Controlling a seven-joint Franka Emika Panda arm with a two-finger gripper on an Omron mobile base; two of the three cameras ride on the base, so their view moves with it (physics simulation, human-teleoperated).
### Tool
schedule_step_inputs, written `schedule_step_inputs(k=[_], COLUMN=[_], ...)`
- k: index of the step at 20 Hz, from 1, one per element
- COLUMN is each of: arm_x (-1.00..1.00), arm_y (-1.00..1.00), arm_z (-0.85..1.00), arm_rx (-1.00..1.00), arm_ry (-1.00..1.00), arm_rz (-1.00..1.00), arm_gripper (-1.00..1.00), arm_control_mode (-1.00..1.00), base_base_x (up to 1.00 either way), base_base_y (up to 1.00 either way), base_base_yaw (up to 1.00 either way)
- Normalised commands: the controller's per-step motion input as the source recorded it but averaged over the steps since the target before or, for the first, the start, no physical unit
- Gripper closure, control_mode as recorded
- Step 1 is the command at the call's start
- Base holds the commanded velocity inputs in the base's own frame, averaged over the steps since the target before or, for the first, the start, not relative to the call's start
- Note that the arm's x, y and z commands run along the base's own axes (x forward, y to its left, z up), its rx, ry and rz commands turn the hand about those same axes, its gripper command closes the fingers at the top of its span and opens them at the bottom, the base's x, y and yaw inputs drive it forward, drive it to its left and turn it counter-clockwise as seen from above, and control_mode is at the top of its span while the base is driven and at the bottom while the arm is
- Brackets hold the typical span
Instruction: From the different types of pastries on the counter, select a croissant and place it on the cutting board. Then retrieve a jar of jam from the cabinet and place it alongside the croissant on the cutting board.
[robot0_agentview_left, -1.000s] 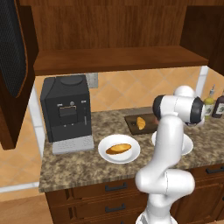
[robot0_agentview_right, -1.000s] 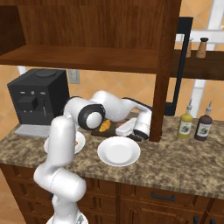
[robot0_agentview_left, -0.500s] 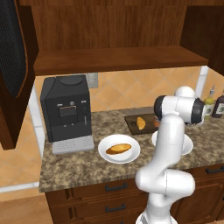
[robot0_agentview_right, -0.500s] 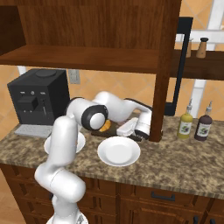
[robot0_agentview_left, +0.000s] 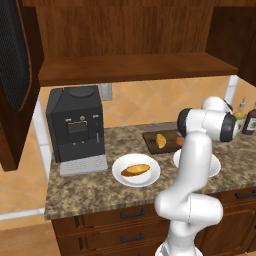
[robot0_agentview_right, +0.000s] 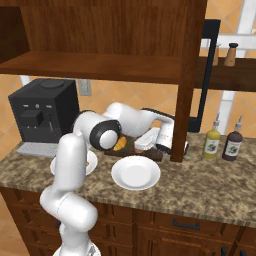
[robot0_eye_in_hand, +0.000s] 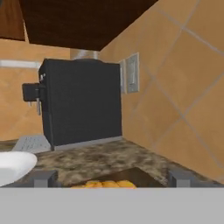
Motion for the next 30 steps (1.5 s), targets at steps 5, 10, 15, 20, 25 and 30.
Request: schedule_step_inputs(k=[5,10,15,20,25,30], arm_x=[0.00,-0.38,-0.81,-0.81,-0.72,-0.77], arm_y=[0.17,0.47,0.64,0.92,0.91,0.33], arm_z=[0.80,0.62,0.12,-0.09,0.16,0.62], arm_rx=[0.00,-0.03,-0.05,-0.01,-0.01,-0.04], arm_ry=[0.00,0.00,-0.15,-0.20,-0.21,-0.23], arm_rz=[0.00,-0.01,0.00,0.00,0.00,0.03], arm_gripper=[-1.00,-1.00,-1.00,-1.00,-1.00,-1.00], arm_control_mode=[-1.00,-1.00,-1.00,-1.00,-1.00,-1.00], base_base_x=[0.00,0.00,0.00,0.00,0.00,0.00], base_base_y=[0.00,0.00,0.00,0.00,0.00,0.00], base_base_yaw=[0.00,0.00,0.00,0.00,0.00,0.00])
